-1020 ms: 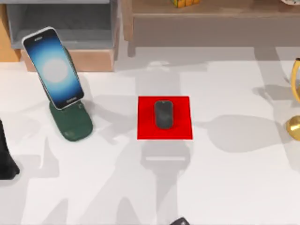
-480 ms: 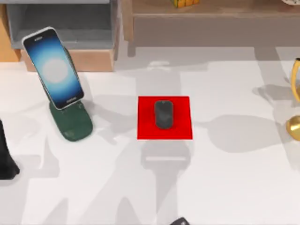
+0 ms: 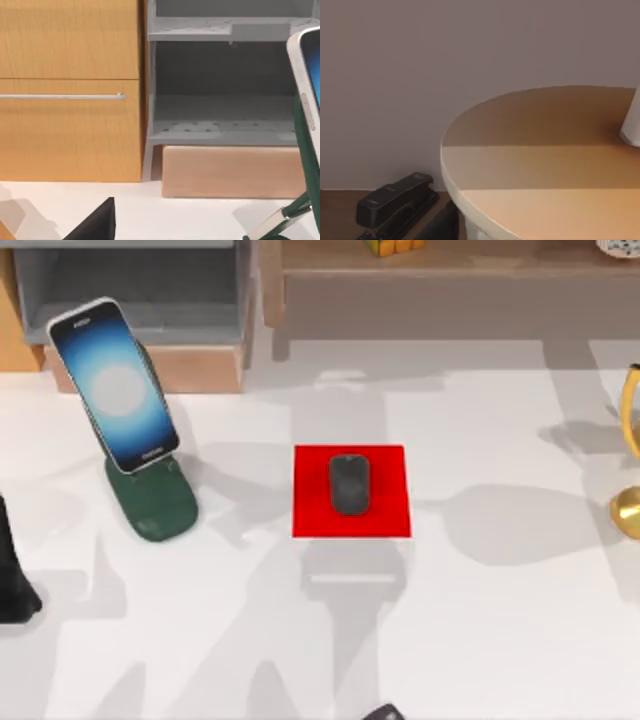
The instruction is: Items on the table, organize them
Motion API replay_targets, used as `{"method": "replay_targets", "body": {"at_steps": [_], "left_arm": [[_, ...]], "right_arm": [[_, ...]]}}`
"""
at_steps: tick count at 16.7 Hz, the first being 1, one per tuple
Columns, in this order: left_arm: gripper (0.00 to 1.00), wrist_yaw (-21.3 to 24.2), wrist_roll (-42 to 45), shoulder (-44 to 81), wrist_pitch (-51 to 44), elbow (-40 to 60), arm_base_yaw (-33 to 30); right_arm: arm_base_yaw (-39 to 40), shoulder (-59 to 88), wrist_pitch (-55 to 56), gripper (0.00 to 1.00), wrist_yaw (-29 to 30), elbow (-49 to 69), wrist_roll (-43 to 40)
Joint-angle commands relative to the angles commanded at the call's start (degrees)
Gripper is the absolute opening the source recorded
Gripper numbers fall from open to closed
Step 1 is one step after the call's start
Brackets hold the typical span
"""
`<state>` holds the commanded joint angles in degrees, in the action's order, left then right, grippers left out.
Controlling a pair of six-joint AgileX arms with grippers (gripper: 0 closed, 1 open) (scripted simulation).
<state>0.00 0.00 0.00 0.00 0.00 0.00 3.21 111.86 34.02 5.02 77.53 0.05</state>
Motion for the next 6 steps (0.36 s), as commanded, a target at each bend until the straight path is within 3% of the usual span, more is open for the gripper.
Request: {"method": "replay_targets", "body": {"at_steps": [6], "left_arm": [[1.0, 0.0, 0.0, 0.0, 0.0, 0.0, 0.0]], "right_arm": [[0.0, 0.0, 0.0, 1.0, 0.0, 0.0, 0.0]]}}
